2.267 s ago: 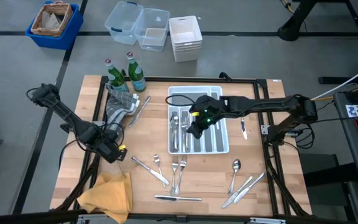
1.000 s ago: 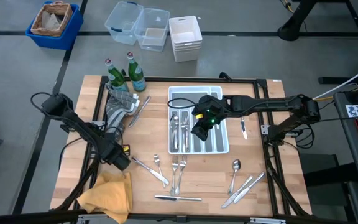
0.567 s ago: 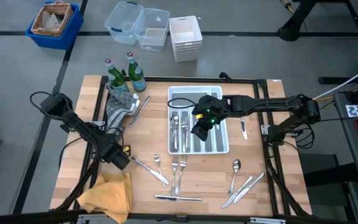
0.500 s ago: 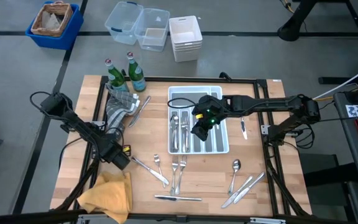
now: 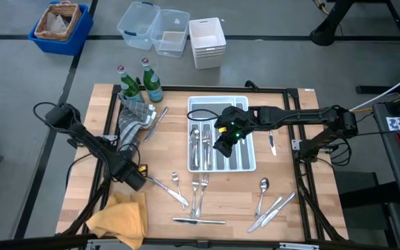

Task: Sort silverware
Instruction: Put the silver fork into the silverware tray

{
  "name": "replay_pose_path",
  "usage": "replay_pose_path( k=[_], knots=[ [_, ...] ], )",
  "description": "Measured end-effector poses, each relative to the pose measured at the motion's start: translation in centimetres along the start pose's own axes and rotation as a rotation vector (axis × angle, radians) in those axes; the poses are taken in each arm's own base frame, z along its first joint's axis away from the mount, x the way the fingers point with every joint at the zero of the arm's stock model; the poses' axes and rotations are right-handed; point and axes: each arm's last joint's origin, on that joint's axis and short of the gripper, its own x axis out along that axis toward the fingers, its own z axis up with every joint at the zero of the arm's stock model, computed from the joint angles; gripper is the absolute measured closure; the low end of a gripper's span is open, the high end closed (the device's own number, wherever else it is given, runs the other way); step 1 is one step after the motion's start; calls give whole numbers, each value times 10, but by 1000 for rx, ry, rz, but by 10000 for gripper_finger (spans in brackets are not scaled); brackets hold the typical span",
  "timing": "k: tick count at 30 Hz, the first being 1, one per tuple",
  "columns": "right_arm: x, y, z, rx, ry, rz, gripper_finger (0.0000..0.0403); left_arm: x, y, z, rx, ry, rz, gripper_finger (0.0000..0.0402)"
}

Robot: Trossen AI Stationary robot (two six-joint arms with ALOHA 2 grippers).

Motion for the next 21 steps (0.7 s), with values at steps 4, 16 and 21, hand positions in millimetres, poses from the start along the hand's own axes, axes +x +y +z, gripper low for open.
replay_pose_path(
  k=[4,16,21],
  knots=[
    [0,0,0,0,1,1,307,-13,-1,1,21,15,-84,400],
    [0,0,0,1,6,7,307,-57,-9,15,-132,-167,-652,400],
    [0,0,0,1,7,6,307,-67,-29,19,-195,-213,-851,399]
  ],
)
